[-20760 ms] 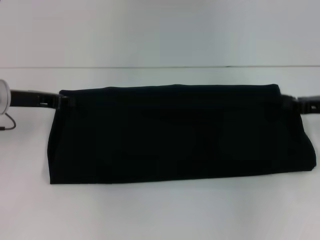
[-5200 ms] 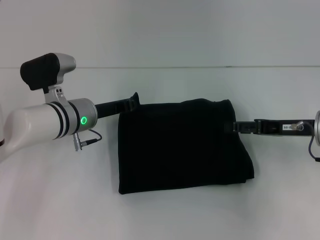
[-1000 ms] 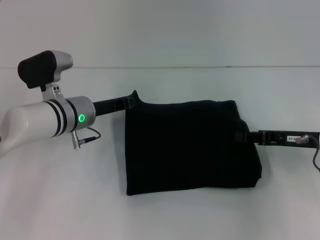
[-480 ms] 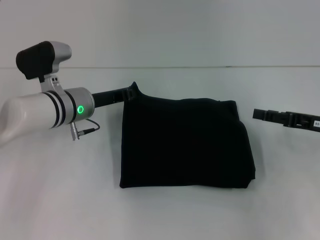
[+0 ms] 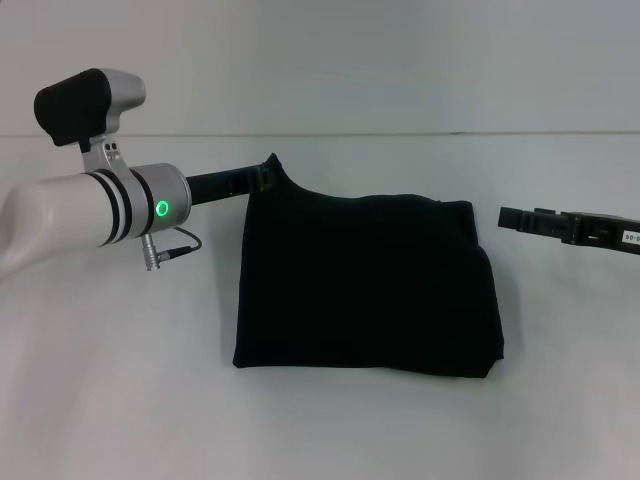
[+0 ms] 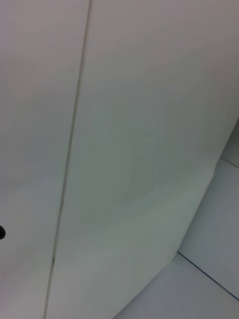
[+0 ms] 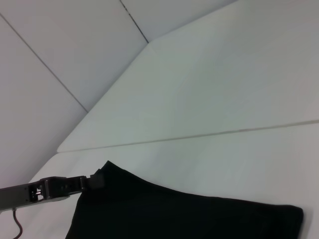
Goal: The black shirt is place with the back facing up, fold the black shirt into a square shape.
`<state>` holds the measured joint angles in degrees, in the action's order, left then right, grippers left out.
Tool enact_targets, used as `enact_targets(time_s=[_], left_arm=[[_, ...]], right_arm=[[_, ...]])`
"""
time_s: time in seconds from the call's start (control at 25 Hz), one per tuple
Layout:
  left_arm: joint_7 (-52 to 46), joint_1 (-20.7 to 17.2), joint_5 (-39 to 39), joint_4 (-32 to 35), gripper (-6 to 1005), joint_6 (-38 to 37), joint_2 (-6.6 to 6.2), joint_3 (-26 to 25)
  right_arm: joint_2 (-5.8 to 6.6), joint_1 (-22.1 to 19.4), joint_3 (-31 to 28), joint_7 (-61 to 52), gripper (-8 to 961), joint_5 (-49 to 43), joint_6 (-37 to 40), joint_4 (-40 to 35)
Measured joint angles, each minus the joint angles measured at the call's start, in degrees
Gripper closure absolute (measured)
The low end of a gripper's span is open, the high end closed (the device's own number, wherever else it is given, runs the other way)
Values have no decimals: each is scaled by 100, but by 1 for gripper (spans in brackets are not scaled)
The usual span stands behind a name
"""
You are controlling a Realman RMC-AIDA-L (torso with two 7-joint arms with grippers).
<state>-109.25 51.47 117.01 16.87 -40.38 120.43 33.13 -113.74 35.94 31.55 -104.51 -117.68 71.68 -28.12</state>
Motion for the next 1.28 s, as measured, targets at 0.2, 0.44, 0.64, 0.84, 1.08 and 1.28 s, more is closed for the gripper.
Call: enact_targets(time_s=[0.2,0.44,0.64,0.84,1.08,1.28], left_arm=[[0,44,-1,0,944,-8,-7,0],[3,88,14,4,944,-5,-11,7],[25,76,4,118,935,93,-5,9],[11,-80,-10,445,892,94,-12,7],[-199,-468,-26,1186,723,-555,-12,-19],[-146,-942,20,1877,523,-2366,-15,6]], right_arm=[[-3,95,39,1,85,-14,-19,0],[-7,138,39,1,85,-21,-12,0],[-12,170,36,4,84,-27,-29,-1],[-18,205,2,93,84,-12,-26,-6],[-12,258,-3,155,84,-5,122,-246],[85,260,103,253,85,-26,583,-550]])
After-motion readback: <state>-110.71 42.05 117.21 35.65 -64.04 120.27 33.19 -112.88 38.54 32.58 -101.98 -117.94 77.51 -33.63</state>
